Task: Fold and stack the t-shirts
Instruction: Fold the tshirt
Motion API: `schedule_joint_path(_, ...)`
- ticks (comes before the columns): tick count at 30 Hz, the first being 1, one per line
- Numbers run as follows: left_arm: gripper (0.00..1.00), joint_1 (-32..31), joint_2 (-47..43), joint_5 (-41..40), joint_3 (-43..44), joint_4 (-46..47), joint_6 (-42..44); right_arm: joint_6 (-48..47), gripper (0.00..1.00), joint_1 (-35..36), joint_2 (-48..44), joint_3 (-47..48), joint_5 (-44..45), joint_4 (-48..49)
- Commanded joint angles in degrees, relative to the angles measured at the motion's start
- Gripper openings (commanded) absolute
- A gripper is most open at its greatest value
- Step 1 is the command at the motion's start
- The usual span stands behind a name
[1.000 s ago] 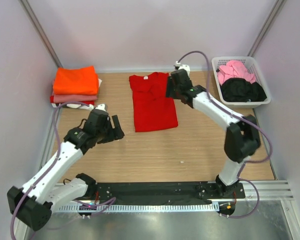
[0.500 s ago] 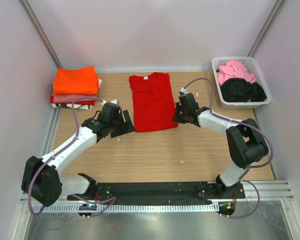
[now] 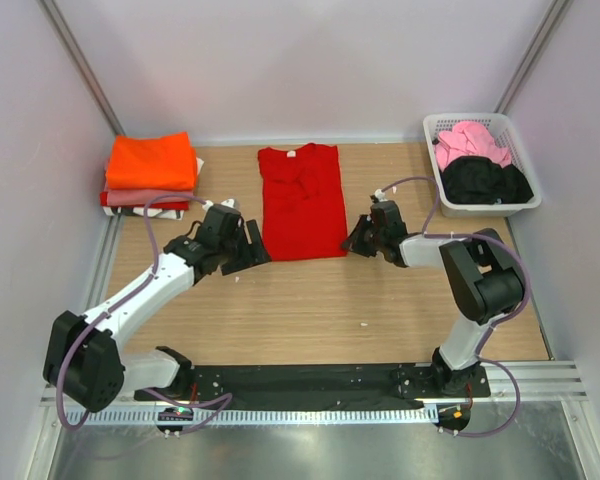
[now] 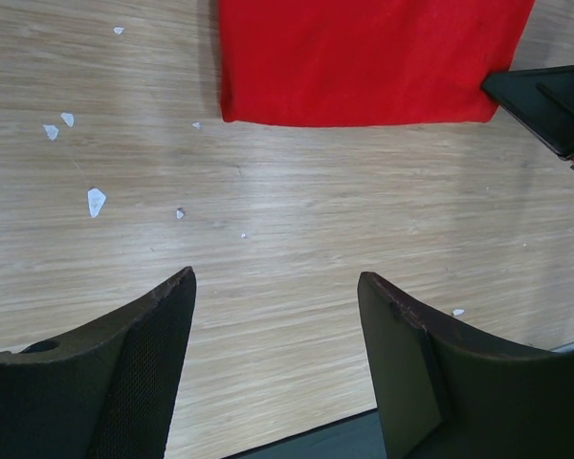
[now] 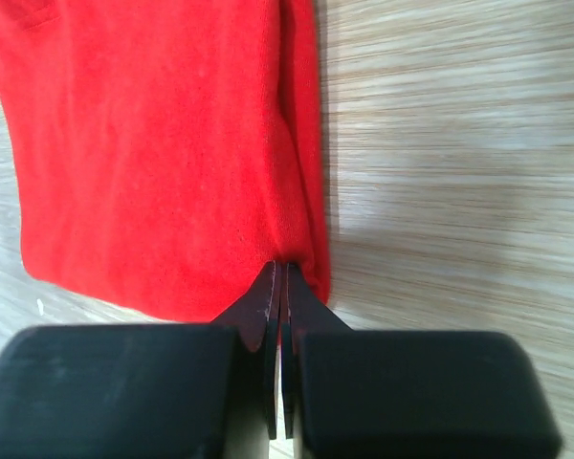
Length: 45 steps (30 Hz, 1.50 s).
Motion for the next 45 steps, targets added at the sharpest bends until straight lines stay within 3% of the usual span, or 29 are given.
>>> schedule_joint_path(1,0.7,-0.08,0.98,-0.66,0.91,2.14,0.0,-0.05,0.02,0.45,2.33,-1.78,-1.08,-4.26)
schedule_joint_path(3,0.7,-0.08,1.68,-2.49,1.26,2.14,0.35,-1.01,0.09,0.45,-1.52,-0.9,0.06,-6.63)
schedule_joint_path(4,0.71,-0.08,1.86,-3.03,1.61,2.32,0.44,-2.32,0.24,0.45,-2.94,0.41,0.24,-8.04)
schedule_joint_path(7,0.76,0.01,2.04,-4.79,2.32,2.84,1.14,-4.79,0.59,0.45,-9.51,4.01,1.2,-14.71)
schedule_joint_path(9,0.78,0.01,2.47,-5.15,2.93,3.2,1.49,-5.94,0.64,0.45,-12.6,5.69,3.21,-19.29)
schedule_joint_path(13,0.77,0.19,5.1,-4.54,4.43,4.51,1.67,-8.22,0.65,0.45,-19.55,7.46,6.82,-25.26)
schedule_joint_path(19,0.75,0.19,8.45,-1.37,2.76,9.95,0.0,-7.79,0.65,0.45,-21.85,2.46,8.41,-25.81)
schedule_joint_path(25,0.72,0.19,12.58,2.23,1.27,13.56,-1.05,-7.35,0.63,0.1,-19.48,-0.27,7.89,-23.96)
schedule_joint_path(45,0.65,0.28,19.43,2.15,-2.78,20.86,-1.93,-6.38,0.48,-2.1,-6.65,-1.33,2.7,-14.38)
